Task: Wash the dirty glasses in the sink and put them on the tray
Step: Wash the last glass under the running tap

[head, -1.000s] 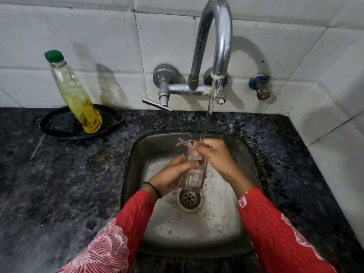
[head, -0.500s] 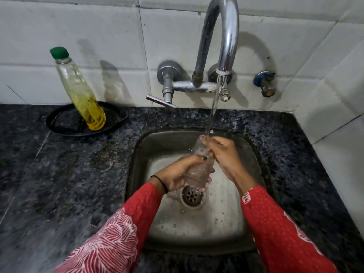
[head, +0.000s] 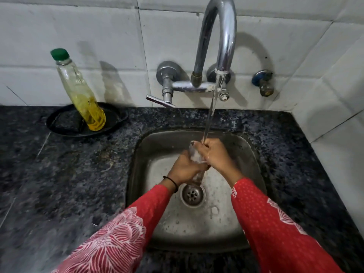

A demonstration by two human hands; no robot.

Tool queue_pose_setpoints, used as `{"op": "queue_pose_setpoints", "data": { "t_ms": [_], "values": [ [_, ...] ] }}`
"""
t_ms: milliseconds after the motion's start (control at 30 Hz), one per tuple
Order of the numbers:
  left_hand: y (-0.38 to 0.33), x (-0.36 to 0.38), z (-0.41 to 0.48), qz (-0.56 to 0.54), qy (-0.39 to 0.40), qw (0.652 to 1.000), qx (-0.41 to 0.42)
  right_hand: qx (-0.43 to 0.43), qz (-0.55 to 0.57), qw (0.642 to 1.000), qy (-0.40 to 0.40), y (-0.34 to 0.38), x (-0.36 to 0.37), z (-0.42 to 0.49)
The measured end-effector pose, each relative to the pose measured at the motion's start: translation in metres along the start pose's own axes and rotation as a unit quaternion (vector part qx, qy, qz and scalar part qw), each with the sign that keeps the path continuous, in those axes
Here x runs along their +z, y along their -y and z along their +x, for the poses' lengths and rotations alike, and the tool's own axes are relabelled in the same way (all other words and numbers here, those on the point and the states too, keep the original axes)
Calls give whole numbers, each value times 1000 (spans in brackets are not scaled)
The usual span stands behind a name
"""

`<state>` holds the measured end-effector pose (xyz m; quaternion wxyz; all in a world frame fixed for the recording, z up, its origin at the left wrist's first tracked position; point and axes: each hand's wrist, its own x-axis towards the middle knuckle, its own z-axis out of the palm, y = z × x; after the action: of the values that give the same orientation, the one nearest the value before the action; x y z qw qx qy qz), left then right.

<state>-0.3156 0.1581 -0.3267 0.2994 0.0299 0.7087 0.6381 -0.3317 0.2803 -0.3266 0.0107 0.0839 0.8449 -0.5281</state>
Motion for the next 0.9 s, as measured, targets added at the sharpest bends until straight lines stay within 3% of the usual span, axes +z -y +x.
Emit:
{"op": "queue_pose_setpoints", "data": {
  "t_ms": [67,100,167,233,267,333,400,433,500,567,600,667,733,767,833,900],
  "values": [
    [4,-2,2,28,-25,999,21,9,50,999,-3,-1,2,-5],
    [4,-5,1,-44,28,999,-6,11,104,994,-15,1,1,-8],
    [1,-13,-6,-248,164,950,-90,32,213,976,-41,7,-2,-13],
    [3,-19,-6,-350,201,906,-127,47,250,966,-53,12,-3,-12],
    [3,-16,-5,-327,181,919,-123,46,225,972,-45,12,-3,-10],
    [5,-9,-3,-106,66,991,-47,38,105,994,-10,12,-2,-6],
    [11,-5,5,94,-21,995,31,31,2,999,8,11,1,-5],
    [13,-6,6,84,-13,996,38,29,9,1000,1,11,2,-5],
    [3,-10,-4,-101,78,992,-26,31,108,993,-22,12,1,-8],
    [-2,-16,-12,-297,178,932,-104,55,208,976,-39,16,0,-11],
    [-1,-20,-12,-327,195,918,-110,64,218,973,-44,16,-2,-12],
    [1,-16,-10,-250,141,954,-85,54,154,986,-39,15,-2,-9],
    [1,-6,-8,-46,32,998,-9,35,72,997,-21,14,1,-6],
    [2,-3,-5,34,-23,999,21,34,50,998,-16,13,2,-5],
    [0,-4,-5,45,-37,997,50,31,72,997,-21,15,1,-8],
    [-5,-13,-8,-76,69,995,2,30,165,985,-32,15,-5,-12]
  ]
}}
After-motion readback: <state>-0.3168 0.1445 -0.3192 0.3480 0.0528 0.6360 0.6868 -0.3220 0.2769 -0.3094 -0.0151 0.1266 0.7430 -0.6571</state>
